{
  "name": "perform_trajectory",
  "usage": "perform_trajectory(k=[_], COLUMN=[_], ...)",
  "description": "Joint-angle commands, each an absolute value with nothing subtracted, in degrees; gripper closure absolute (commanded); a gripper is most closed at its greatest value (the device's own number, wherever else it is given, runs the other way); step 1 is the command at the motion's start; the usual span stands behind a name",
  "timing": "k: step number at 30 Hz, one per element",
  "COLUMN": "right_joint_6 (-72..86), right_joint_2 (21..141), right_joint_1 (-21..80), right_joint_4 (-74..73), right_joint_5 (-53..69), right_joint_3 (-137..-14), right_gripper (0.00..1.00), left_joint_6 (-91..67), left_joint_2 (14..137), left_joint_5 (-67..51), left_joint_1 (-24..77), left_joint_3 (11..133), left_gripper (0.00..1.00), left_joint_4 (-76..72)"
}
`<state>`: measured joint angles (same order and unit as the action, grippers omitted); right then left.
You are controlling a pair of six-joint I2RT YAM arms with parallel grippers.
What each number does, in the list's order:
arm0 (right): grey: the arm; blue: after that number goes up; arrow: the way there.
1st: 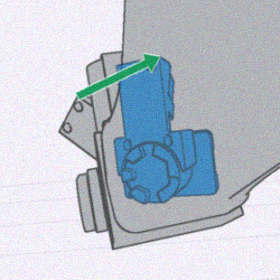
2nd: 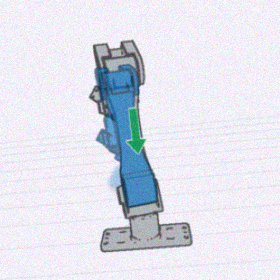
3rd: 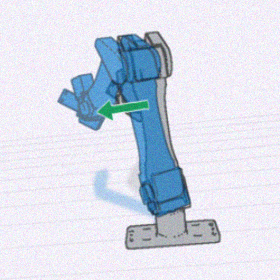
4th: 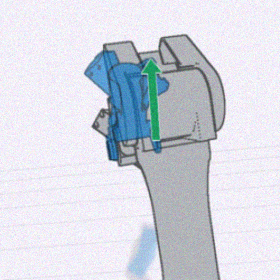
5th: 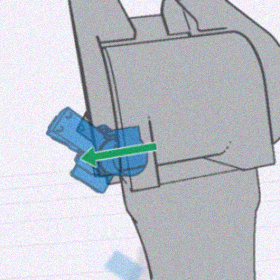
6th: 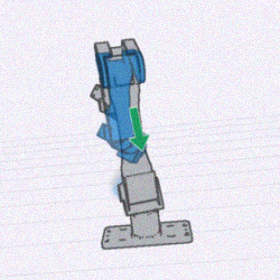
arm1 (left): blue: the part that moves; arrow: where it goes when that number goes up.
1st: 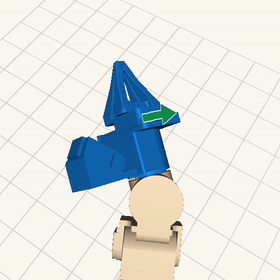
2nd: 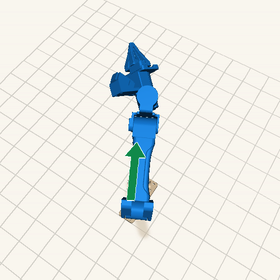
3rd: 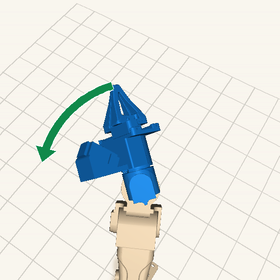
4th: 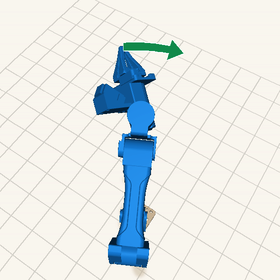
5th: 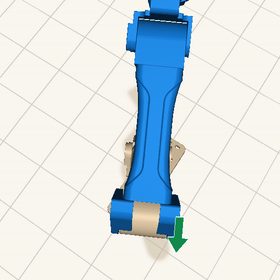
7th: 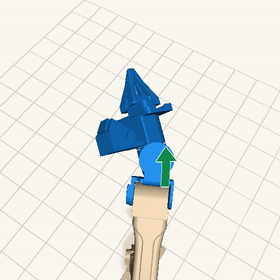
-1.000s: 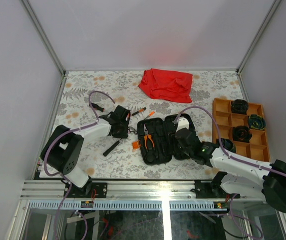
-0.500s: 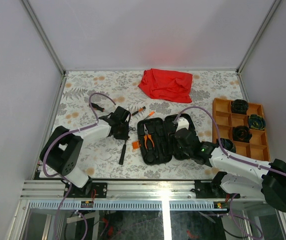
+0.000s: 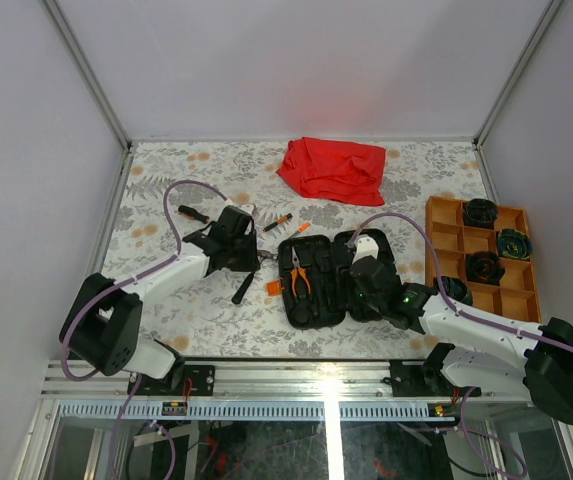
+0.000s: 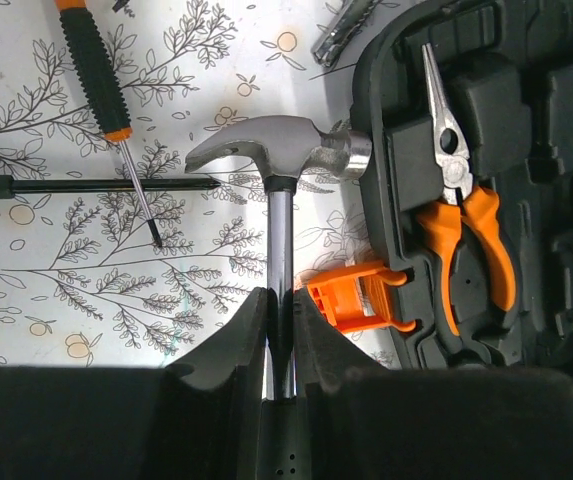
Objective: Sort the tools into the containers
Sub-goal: Pick up the hammer at the center of the board.
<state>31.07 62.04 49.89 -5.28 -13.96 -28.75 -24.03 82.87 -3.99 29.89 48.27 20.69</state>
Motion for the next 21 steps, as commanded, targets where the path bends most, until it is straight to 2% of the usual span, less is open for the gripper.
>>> perform_trajectory(k=[1, 12, 21], right_joint_6=[32.04, 33.20, 33.26], right_joint_2=[60.91, 59.33, 58.93], right_joint_1=[50.08, 50.08, 50.10], right_joint_4=[-3.87, -4.21, -4.74], right_joint_5=[-14.55, -15.42, -16.58], right_joint_3=[-30.87, -29.70, -30.77], right_gripper=[0.38, 0.38, 0.38], left_joint_6=[-24.73, -25.88, -28.64], left_joint_2=[80.31, 80.06, 74.70], left_joint_5=[-6.64, -6.32, 1.25], left_joint_1=[29.97, 29.71, 29.08], left_joint_3=[50.58, 48.88, 48.11], left_gripper=[1.00, 1.00, 1.00], left_joint_4=[16.90, 16.92, 18.81])
